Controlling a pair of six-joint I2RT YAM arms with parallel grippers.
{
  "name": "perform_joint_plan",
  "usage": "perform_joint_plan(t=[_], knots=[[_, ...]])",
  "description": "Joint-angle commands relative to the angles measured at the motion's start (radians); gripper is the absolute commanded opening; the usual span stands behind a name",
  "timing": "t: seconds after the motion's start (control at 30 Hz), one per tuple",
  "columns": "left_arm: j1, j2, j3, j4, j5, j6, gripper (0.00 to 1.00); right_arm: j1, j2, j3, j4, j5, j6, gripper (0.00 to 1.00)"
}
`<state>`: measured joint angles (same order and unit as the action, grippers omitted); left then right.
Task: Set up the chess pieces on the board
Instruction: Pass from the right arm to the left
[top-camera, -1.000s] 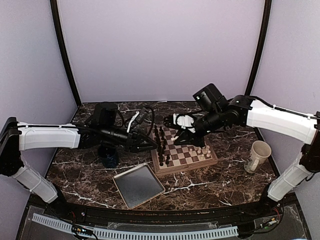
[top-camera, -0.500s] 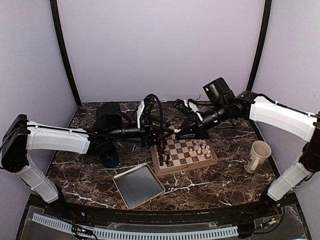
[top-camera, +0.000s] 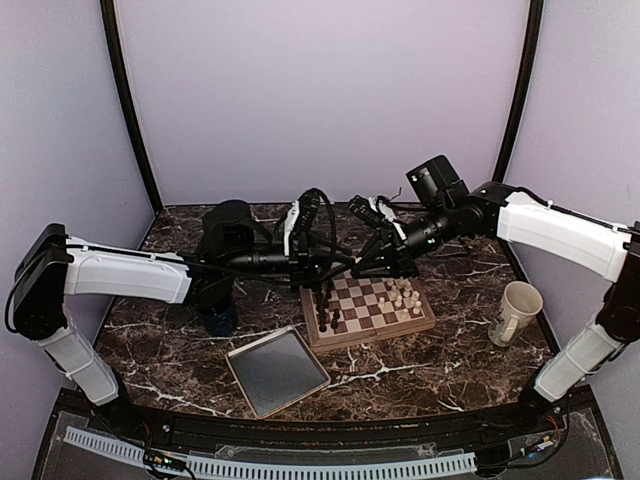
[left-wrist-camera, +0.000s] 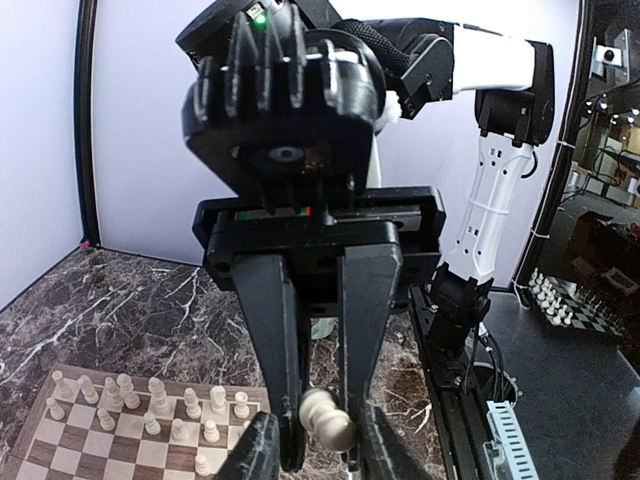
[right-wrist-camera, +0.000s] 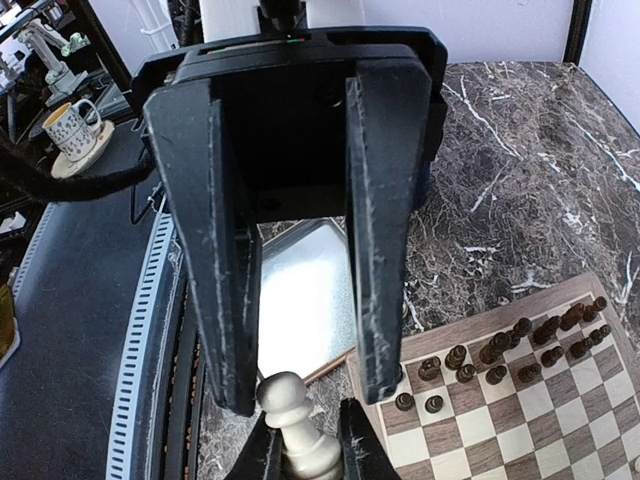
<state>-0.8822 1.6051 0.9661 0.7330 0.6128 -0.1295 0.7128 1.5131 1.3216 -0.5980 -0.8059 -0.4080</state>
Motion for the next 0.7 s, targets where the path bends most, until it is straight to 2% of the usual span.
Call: perform_joint_plan(t=[0.0,0.07,0.3,0.47,0.67], knots=[[-0.006,0.014,0.038,-0.004,0.039,0.025,0.28,-0.011,0.006,0.022,0.034,-0.025,0.014,0.13],[-0.006,0.018,0.04,-0.004,0.042,0.024,0.27,-0.012,0.006,0.022,0.035,-0.022,0.017,0.13],[-0.007,0.044,0.07,-0.027,0.053,0.022,0.12,-0.015,-0.001,0.012,0.038,-0.016,0.014,0.14],[-0.006,0.056,0.091,-0.045,0.047,0.037,0.08,-0.021,-0.013,-0.001,0.032,0.018,-0.004,0.18],[0.017,0.092,0.162,-0.141,0.01,0.06,0.07,-0.044,-0.054,-0.039,0.008,0.143,-0.058,0.35]])
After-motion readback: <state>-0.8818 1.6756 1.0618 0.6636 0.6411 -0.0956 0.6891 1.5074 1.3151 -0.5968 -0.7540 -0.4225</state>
